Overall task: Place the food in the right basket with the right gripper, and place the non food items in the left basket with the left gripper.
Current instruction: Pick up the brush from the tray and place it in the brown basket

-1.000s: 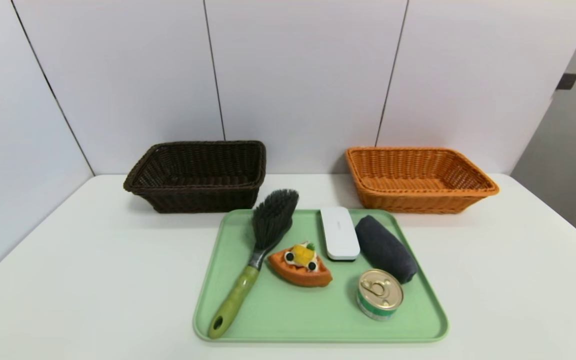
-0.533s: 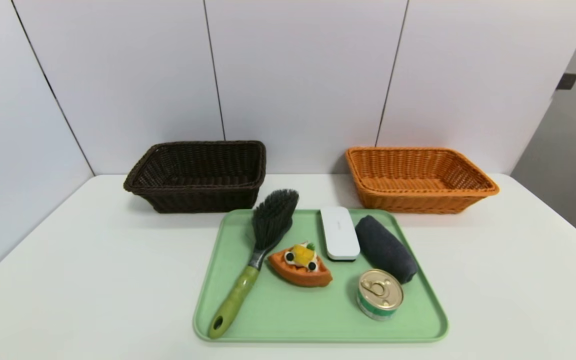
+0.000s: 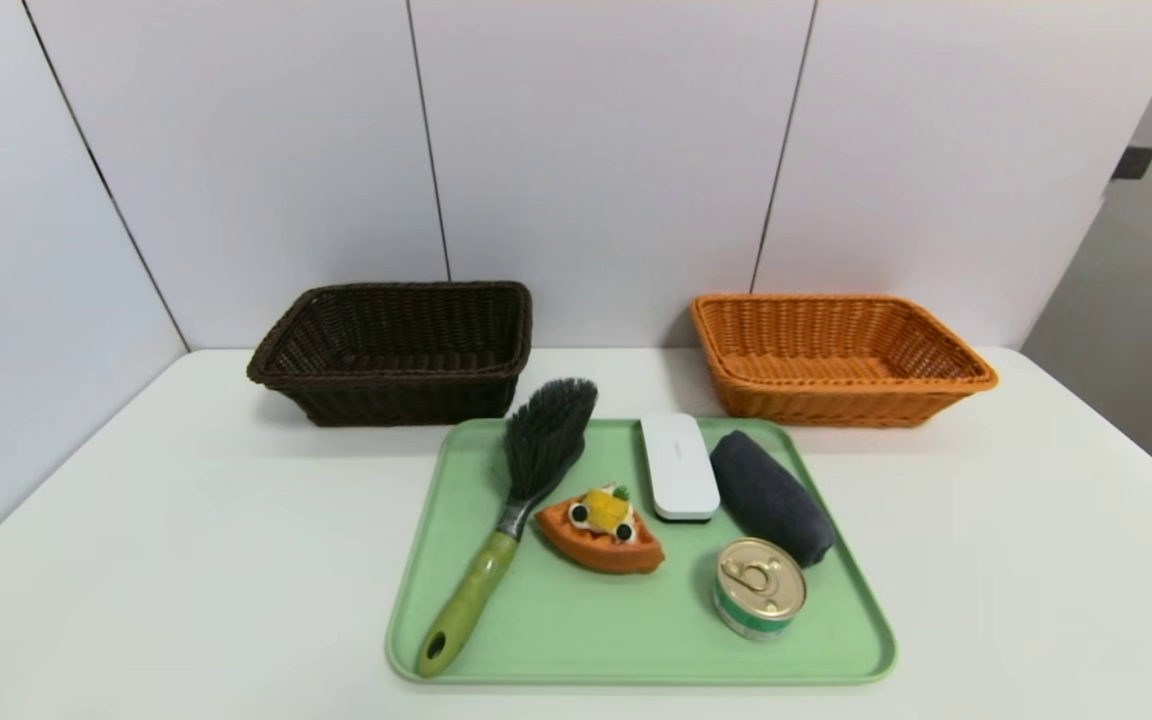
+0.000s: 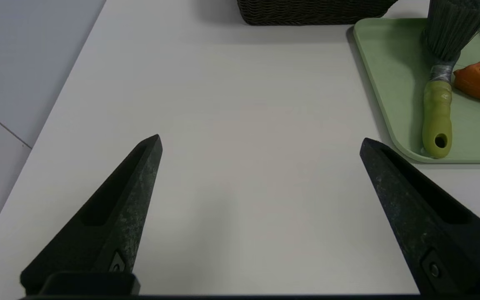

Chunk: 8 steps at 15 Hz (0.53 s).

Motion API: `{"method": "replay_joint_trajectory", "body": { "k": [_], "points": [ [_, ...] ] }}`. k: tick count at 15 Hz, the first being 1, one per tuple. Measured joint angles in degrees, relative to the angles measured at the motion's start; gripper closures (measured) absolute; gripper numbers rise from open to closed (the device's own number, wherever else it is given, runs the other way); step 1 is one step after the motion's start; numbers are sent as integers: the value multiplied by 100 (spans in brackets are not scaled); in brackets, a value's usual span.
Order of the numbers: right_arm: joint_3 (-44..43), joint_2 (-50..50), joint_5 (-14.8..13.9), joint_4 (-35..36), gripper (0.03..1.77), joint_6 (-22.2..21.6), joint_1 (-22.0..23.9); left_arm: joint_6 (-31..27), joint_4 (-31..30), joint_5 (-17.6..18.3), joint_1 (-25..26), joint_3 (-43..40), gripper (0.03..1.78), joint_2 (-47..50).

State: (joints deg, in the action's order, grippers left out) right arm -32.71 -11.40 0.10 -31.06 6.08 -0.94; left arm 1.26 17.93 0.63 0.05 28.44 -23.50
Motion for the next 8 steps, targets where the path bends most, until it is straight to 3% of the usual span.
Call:
{"method": "replay_joint_trajectory", "body": {
  "k": [5, 8],
  "points": [
    [-602, -1616, 52, 28, 9, -39, -33, 11, 56, 261, -5, 984, 12, -1882],
    [-1081, -2738, 338, 94, 9, -121, -33, 41, 124, 300, -5, 1646, 12, -3003]
  ]
}}
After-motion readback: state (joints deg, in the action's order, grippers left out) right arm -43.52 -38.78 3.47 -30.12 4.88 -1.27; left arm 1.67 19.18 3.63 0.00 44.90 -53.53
